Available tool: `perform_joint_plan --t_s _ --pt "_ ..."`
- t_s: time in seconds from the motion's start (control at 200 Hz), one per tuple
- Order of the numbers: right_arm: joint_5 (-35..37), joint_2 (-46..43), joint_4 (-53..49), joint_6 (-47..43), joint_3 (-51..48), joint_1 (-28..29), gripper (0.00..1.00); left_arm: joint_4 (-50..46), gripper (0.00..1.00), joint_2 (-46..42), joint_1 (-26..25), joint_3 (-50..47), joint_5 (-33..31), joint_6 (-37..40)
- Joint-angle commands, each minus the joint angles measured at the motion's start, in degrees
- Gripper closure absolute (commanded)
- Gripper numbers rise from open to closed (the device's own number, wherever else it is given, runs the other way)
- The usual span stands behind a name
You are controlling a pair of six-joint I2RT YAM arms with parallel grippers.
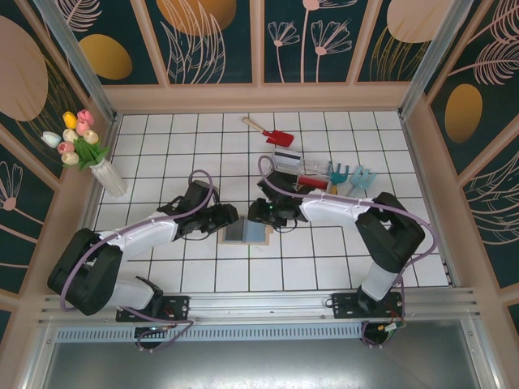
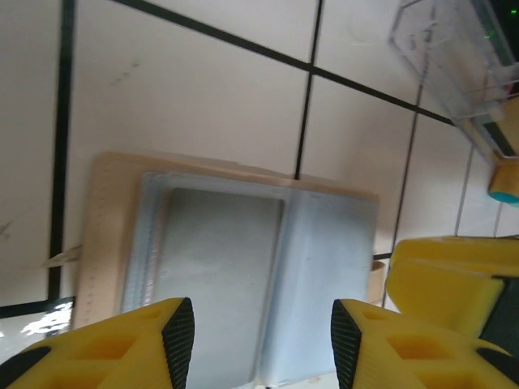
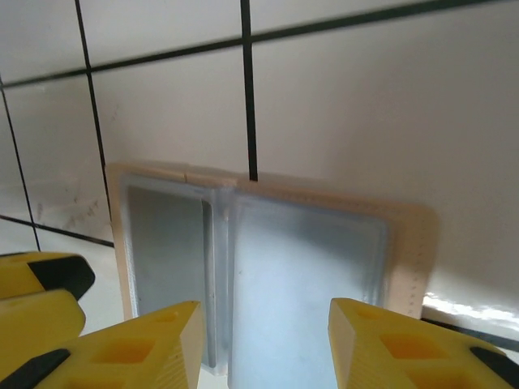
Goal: Take the credit cards out of the card holder
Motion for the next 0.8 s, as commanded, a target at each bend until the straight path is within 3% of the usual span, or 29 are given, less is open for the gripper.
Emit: perform_joint_plan --t_s 0.0,0.791 --pt "-1.8 2.1 -0.8 0.5 1.3 0.8 0.54 -2.1 0.49 0.9 0.1 -0.4 -1.4 1.1" --pt "-1.5 6.1 -3.5 -0.6 2.2 0.7 0.53 -0.6 0.46 6.3 0.2 -0.2 1.6 2.8"
